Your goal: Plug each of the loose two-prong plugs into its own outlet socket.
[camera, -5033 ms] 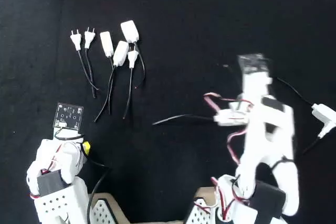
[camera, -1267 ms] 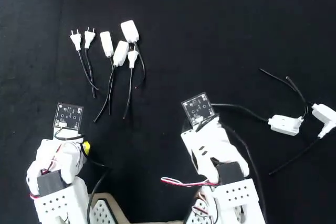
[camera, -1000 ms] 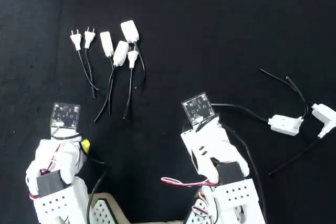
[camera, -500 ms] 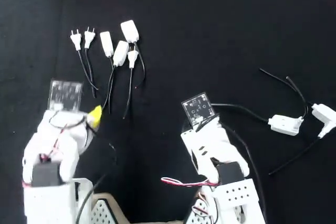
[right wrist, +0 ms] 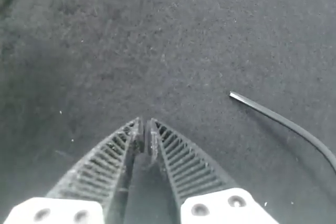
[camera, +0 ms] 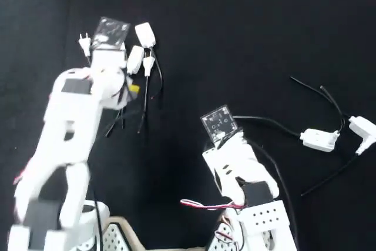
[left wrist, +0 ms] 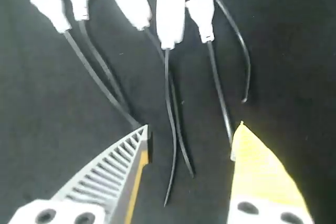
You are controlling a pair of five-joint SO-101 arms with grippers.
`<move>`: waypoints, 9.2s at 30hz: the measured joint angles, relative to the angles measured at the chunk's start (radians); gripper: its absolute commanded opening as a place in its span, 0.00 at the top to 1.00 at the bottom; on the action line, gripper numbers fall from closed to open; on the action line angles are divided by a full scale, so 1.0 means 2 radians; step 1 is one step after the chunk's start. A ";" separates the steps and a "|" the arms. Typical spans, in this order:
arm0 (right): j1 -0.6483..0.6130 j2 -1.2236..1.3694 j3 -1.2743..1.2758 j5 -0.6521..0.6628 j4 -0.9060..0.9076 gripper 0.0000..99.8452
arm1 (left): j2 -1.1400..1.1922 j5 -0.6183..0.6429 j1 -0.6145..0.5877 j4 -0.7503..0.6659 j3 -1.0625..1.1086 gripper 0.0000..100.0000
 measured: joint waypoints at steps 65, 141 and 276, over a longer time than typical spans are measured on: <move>0.000 0.000 0.000 0.007 0.000 0.99 | 0.582 -0.028 0.003 0.149 -0.635 0.97; 0.000 0.000 0.000 0.007 0.015 0.99 | -0.280 -0.130 0.157 0.026 0.425 0.71; 0.011 0.007 -0.066 -0.023 0.031 0.99 | -0.463 -0.114 -0.137 0.120 0.371 0.91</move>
